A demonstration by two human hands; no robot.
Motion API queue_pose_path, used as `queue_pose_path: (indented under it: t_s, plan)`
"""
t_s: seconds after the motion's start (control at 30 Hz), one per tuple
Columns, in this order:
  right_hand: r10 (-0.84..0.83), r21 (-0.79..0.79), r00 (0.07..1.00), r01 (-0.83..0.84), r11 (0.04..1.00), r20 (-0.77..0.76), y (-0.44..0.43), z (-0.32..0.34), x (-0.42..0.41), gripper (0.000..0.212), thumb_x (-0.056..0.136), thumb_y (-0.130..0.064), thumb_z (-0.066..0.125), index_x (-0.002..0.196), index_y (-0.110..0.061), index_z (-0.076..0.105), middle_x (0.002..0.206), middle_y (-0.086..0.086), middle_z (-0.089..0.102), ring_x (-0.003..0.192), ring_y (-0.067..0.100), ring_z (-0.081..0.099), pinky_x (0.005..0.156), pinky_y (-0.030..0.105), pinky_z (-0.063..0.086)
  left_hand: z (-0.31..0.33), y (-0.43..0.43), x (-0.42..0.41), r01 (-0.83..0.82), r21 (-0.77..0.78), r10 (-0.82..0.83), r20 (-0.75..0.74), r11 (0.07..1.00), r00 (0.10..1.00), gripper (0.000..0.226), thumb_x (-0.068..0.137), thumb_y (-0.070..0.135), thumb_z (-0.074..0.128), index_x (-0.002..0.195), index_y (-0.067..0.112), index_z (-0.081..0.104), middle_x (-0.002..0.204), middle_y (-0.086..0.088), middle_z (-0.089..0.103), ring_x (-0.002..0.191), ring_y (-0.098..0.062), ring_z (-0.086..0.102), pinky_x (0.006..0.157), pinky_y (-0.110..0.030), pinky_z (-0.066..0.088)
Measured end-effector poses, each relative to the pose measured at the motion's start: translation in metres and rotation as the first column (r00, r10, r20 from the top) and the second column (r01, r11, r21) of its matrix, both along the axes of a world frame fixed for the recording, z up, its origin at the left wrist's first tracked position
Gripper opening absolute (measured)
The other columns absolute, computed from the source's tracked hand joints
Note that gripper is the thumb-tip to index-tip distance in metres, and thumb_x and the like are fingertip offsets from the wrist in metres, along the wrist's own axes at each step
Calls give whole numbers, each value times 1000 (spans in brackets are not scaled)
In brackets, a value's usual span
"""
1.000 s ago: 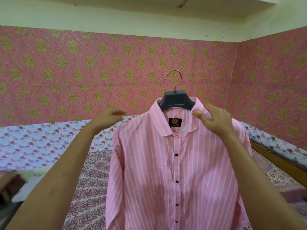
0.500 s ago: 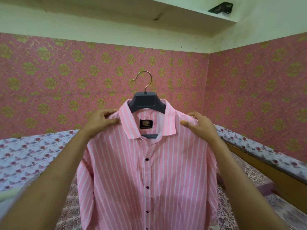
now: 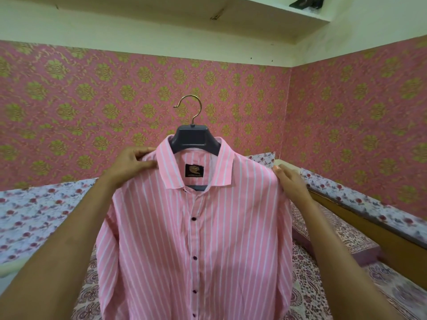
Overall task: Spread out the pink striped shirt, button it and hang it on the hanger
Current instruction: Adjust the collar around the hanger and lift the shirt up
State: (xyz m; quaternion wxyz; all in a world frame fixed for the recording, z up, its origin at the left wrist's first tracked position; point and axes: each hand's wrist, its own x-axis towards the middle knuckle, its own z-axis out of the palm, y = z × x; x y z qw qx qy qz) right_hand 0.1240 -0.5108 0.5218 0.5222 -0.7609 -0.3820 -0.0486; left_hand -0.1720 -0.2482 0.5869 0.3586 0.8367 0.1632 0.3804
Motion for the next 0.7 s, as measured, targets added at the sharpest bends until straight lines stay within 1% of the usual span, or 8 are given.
queue_pose_path:
  t_s: [0.1, 0.23, 0.3, 0.37, 0.43, 0.5, 0.6, 0.7]
  plan:
    - [-59, -54, 996, 62, 997, 64, 0, -2, 4, 49, 87, -56, 32, 81, -14, 57, 83, 4, 63, 87, 21, 54, 77, 39, 43, 3, -1, -2, 0, -7, 1, 28, 1000, 1000, 28, 81, 0, 64, 92, 26, 66, 63, 29, 66, 59, 11, 60, 54, -7, 49]
    - [0, 15, 999, 0, 1000, 38, -1, -2, 15, 37, 96, -28, 44, 62, -16, 38, 58, 0, 39, 59, 17, 38, 60, 32, 30, 5, 2, -6, 7, -11, -7, 42, 1000, 999, 34, 81, 2, 65, 89, 36, 68, 68, 27, 68, 62, 8, 62, 57, -12, 51]
    - [6, 92, 999, -10, 996, 48, 0, 2, 14, 34, 96, -22, 45, 62, -17, 39, 58, 0, 40, 57, 17, 38, 58, 33, 34, 3, 4, -6, 14, -13, -13, 47, 1000, 999, 33, 81, 3, 65, 93, 33, 68, 69, 26, 69, 64, 7, 63, 58, -13, 52]
    - [-34, 236, 995, 10, 972, 96, 2, 9, 11, 34, 97, -17, 43, 63, -20, 37, 62, -3, 38, 59, 14, 35, 58, 32, 31, 1, 6, -5, 9, -19, -8, 72, 1000, 997, 40, 79, 3, 67, 85, 42, 71, 70, 26, 69, 65, 8, 62, 59, -12, 52]
    - [-74, 389, 987, 14, 921, 140, 4, 20, 4, 33, 97, -19, 40, 65, -24, 34, 68, -7, 35, 65, 13, 33, 62, 29, 29, -3, 9, -3, -16, -11, 16, 77, 1000, 997, 42, 77, 5, 70, 81, 47, 71, 74, 23, 70, 70, 4, 63, 64, -18, 54]
    - [-87, 450, 982, 3, 893, 166, 6, 31, 1, 31, 94, -23, 37, 64, -28, 30, 70, -8, 33, 72, 14, 33, 65, 28, 28, -8, 13, -2, -18, -23, 20, 92, 1000, 996, 38, 76, 5, 71, 84, 43, 72, 78, 19, 72, 74, -3, 64, 68, -23, 55]
    - [-166, 355, 965, 86, 931, 202, 7, 31, 1, 28, 89, -29, 36, 62, -29, 31, 71, -7, 36, 78, 17, 36, 67, 31, 26, -11, 12, 1, 7, -78, 3, 127, 997, 992, 42, 78, -2, 67, 82, 40, 72, 74, 22, 71, 68, 4, 62, 62, -14, 53]
    - [-265, 212, 947, 226, 951, 179, 10, 14, 8, 26, 89, -35, 37, 68, -19, 41, 82, 3, 43, 84, 19, 37, 72, 34, 28, -12, 8, 4, 41, -90, -32, 98, 995, 995, 35, 79, -4, 64, 96, 27, 67, 72, 23, 70, 66, 7, 61, 59, -11, 51]
